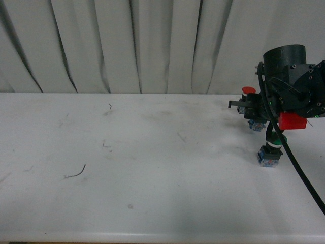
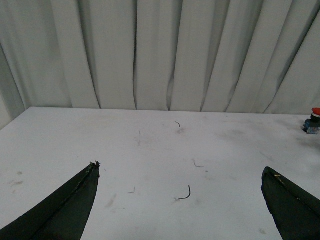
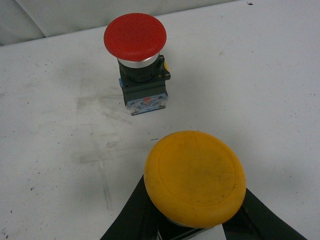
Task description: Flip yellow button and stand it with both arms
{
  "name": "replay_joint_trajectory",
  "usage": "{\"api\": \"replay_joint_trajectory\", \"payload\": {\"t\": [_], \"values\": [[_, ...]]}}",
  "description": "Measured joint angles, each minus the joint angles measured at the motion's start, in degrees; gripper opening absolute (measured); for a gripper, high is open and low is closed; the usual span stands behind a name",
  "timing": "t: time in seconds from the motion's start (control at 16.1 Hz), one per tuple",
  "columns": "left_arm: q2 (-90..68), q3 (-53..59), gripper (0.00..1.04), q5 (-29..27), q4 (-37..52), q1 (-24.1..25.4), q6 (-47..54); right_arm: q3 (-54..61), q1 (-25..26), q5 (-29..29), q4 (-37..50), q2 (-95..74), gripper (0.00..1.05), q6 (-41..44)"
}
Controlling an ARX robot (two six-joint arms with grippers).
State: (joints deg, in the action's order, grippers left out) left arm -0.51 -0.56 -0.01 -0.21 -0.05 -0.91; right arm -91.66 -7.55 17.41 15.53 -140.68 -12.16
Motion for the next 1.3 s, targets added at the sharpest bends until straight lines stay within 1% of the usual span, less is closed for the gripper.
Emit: {"api": "replay_joint_trajectory", "payload": {"t": [0.62, 0.68, 0.87, 0.93, 0.99, 1.3], "values": [[0.0, 0.0, 0.98, 0.0, 0.0, 0.0, -0.02, -0.61, -0.33, -1.18, -2.01, -0.74, 0.31, 2.8], [0.0, 0.0, 0.98, 0.0, 0.0, 0.0, 0.0, -0.63, -0.33, -1.77, -2.21, -0.74, 0.44, 2.8], [0.0, 0.0, 0.98, 0.0, 0.0, 0.0, -0.02, -0.85, -0.31, -2.01, -2.34, -0.74, 0.73, 2.8], [0.0, 0.0, 0.98, 0.0, 0.0, 0.0, -0.02, -1.09, -0.17, -2.56, -2.51, -0.74, 1.0, 2.78], [0.0, 0.0, 0.98, 0.0, 0.0, 0.0, -0.02, -1.18, -0.15, -2.71, -2.47, -0.74, 0.97, 2.78], [0.0, 0.0, 0.98, 0.0, 0.0, 0.0, 0.0, -0.83, 0.13, -4.61, -2.54, 0.48, 0.98, 2.71]]}}
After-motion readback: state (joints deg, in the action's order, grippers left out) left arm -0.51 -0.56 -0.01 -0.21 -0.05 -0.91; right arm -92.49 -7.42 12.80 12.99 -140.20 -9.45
